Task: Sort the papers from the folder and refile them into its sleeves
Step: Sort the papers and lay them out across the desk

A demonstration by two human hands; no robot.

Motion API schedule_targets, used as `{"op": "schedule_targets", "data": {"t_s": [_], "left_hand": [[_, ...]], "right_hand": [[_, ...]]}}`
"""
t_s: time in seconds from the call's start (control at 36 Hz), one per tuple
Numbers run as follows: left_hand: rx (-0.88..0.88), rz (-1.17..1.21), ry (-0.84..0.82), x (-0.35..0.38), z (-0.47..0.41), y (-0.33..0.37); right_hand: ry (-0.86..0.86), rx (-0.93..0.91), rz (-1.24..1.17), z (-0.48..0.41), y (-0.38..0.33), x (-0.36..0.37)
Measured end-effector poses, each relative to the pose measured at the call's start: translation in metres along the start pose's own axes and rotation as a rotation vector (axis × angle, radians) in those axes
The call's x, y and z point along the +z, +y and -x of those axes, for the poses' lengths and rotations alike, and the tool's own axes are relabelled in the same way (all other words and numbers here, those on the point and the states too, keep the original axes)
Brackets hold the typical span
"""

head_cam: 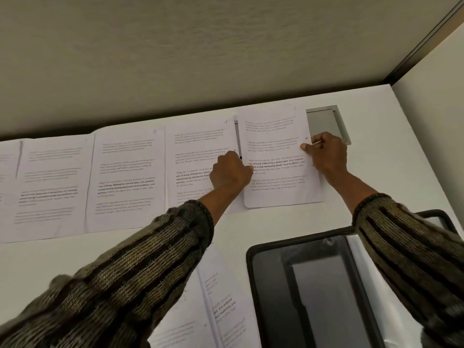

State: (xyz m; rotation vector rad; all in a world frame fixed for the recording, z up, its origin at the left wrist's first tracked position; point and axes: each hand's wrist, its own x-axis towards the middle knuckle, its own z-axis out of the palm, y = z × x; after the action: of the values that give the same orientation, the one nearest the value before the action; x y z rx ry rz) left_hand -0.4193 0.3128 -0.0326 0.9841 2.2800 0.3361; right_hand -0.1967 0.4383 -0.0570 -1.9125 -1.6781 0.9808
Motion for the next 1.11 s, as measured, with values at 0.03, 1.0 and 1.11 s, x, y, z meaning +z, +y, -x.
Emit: {"op": "schedule_targets", "data": {"t_s": [0.03, 1.0, 1.11], "left_hand": [[0.010, -0.037, 0.008, 0.000, 0.000, 0.001], [-0.311, -0.042, 0.290, -0.039, 0.249, -0.241], [-0.540, 0.053, 0.296, -0.022, 0.290, -0.287]], "right_hand": [[0.009, -0.006, 0.017, 0.000, 0.000, 0.000], [-0.343, -0.123, -0.017, 0.337, -0.003, 0.061], [-0.469, -0.209, 0.194, 0.369, 0.005, 0.075]]}}
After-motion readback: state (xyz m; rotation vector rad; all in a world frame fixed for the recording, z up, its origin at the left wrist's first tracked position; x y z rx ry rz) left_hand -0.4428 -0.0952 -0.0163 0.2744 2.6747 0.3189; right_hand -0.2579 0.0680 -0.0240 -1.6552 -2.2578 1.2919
